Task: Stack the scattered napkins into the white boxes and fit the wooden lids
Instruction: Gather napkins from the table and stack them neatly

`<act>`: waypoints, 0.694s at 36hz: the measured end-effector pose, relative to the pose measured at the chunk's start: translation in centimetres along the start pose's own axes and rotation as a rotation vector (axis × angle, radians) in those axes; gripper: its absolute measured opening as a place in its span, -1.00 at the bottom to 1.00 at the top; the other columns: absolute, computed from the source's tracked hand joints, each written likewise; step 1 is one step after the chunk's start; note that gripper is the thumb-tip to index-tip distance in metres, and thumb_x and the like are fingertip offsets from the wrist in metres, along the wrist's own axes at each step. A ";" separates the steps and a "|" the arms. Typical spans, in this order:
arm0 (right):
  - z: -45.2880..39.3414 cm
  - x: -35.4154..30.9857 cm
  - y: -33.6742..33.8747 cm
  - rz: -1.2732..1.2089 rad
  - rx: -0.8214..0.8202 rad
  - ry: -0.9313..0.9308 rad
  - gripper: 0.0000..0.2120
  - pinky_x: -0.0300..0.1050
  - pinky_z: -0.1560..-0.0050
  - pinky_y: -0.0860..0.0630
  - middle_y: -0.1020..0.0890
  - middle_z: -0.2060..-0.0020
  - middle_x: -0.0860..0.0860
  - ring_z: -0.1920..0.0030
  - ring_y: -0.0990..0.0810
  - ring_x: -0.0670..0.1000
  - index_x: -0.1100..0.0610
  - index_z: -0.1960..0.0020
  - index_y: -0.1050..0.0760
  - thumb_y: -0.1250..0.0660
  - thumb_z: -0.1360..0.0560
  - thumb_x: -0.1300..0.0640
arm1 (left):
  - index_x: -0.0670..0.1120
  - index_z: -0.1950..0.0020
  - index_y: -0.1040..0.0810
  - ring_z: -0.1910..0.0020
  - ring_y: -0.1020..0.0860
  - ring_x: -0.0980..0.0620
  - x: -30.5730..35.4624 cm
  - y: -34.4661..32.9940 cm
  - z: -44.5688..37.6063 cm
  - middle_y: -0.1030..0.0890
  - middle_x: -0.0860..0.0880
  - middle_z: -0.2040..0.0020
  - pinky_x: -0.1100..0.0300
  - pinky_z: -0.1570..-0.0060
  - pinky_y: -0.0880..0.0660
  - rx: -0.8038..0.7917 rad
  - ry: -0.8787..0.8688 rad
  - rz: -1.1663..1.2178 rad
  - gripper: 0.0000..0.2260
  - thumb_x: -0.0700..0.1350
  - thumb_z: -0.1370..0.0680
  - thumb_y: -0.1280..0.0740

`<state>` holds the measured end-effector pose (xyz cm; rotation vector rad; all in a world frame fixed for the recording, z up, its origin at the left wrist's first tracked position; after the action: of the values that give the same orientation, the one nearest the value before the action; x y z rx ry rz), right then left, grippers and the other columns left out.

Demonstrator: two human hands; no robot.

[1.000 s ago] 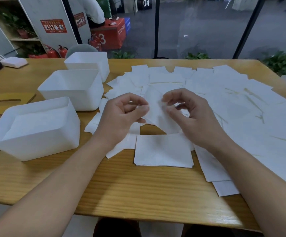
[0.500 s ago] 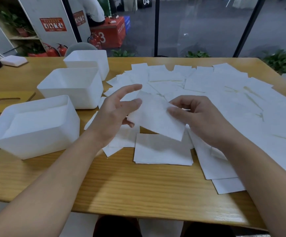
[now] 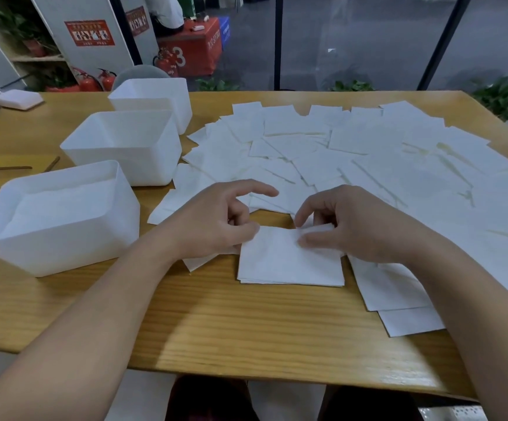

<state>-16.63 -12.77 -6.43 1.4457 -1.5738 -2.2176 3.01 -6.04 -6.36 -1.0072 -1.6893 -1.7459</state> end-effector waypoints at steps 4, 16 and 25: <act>0.1 0.1 0.2 0.042 0.044 0.003 -0.78 -0.24 0.25 -0.50 -0.62 0.22 -0.11 0.24 -0.57 -0.12 -0.19 -0.03 -0.68 -0.64 -0.44 -0.13 | 0.25 -0.43 -0.56 0.35 -0.51 -0.05 -0.2 0.1 0.1 -0.57 -0.09 0.35 0.45 0.06 -0.46 -0.001 -0.006 -0.052 -0.55 -0.15 -0.62 -0.48; -0.7 -0.2 -1.2 0.265 0.085 0.117 -0.67 -0.15 -0.34 -0.32 -0.46 -0.46 -0.28 -0.42 -0.33 -0.17 -0.20 -0.35 -0.65 -0.39 -0.63 -0.22 | 0.19 -0.08 -0.75 0.29 -0.53 0.12 -1.6 1.9 -0.6 -0.60 0.09 0.28 0.32 0.20 -0.46 0.253 0.006 -0.212 -0.88 -0.05 -0.64 -0.48; -0.5 -0.9 -0.8 0.313 0.135 0.135 -0.64 -0.28 -0.29 -0.34 -0.57 -0.38 -0.23 -0.39 -0.39 -0.21 -0.07 -0.38 -0.65 -0.38 -0.65 -0.18 | 0.18 -0.08 -0.78 0.24 -0.59 0.07 -2.3 1.5 -0.8 -0.66 0.09 0.24 0.28 0.25 -0.48 0.207 0.066 -0.246 -0.87 -0.03 -0.67 -0.45</act>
<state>-15.45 -12.24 -6.43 1.2455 -1.7899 -1.8353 5.44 -7.29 -7.27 -0.6665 -1.9717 -1.6863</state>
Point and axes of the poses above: each hand's wrist, its own z-axis away from the middle knuckle, its own y-axis out of the back of the hand, x = y × z, the point moved 8 cm from there along -z, towards the middle knuckle
